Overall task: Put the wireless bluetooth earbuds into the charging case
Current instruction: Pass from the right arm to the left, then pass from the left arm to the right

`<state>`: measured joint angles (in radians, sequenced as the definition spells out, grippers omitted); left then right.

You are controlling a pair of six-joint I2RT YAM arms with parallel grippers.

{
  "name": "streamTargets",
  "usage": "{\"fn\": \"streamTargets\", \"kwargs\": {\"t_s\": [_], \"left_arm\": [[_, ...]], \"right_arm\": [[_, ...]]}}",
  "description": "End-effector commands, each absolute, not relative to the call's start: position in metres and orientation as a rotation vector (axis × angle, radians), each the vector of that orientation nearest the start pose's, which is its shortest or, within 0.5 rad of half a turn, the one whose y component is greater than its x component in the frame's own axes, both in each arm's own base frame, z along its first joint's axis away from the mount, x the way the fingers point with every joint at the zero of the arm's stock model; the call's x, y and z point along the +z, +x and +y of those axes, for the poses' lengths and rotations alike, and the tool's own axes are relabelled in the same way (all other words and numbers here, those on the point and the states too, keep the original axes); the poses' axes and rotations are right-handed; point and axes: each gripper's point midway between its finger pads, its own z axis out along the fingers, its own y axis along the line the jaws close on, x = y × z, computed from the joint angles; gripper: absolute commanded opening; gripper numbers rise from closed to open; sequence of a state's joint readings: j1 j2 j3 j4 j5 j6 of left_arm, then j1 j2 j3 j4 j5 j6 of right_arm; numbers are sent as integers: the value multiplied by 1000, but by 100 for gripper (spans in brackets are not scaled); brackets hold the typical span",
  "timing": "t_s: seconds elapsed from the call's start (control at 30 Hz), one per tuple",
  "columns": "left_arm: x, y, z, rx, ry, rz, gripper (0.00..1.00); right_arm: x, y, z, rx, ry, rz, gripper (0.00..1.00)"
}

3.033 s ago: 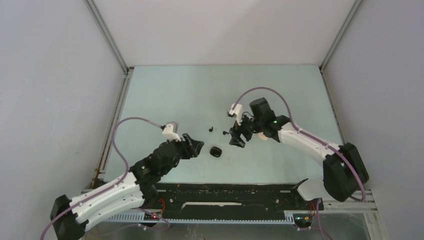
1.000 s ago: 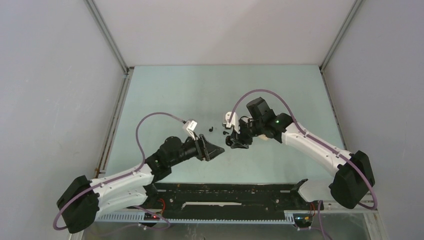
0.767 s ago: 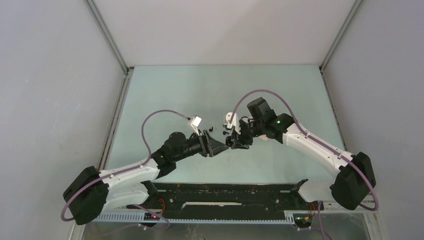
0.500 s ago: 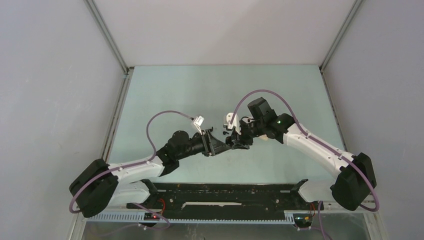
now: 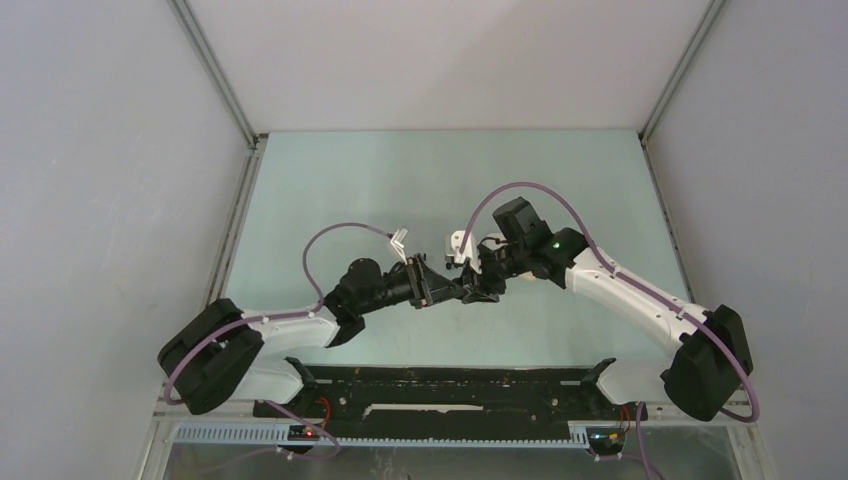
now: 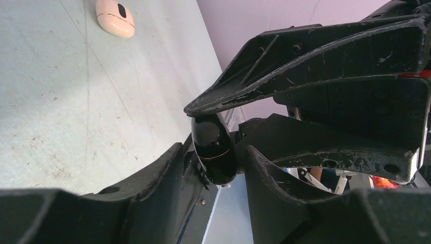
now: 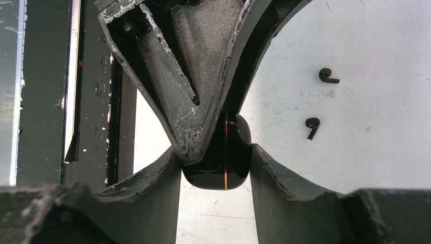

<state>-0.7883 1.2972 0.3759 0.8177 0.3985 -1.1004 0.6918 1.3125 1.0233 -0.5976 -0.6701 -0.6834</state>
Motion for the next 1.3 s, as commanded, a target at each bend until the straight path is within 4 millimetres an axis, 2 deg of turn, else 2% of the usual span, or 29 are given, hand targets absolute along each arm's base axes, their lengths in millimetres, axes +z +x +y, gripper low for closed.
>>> {"fn": "streamTargets", "kwargs": {"t_s": [0.0,0.1,0.33,0.4,0.5,0.57,0.7,0.8,0.9,1.03,1.2,1.27], "left_arm": [[185,184,-334,-1733,77,1935,50],[179,183,-335,-1731,81,1955,46],[172,183,-338,-1740,87,1966,24],[171,183,-338,-1744,95,1961,17],[171,181,-337,-1742,132,1929,10],[169,179,-336,-1719,186,1902,7],[160,175,-329,-1621,305,1848,5],[159,163,-327,-1528,492,1725,5],[156,152,-324,-1427,640,1604,5],[156,140,-324,-1334,776,1468,6],[164,129,-324,-1315,834,1343,6],[162,126,-324,-1297,852,1330,6]], "right_arm": [[167,194,277,814,-1711,1581,29],[167,194,276,814,-1711,1585,29],[165,194,276,815,-1714,1592,33],[166,193,276,822,-1714,1588,38],[169,191,274,848,-1706,1584,52],[177,190,270,884,-1681,1578,58],[208,192,257,1023,-1564,1570,63],[224,191,247,1126,-1481,1557,67],[226,188,243,1206,-1443,1571,63],[217,186,245,1266,-1445,1605,54],[200,176,253,1293,-1528,1641,52],[192,172,257,1297,-1568,1658,52]]}}
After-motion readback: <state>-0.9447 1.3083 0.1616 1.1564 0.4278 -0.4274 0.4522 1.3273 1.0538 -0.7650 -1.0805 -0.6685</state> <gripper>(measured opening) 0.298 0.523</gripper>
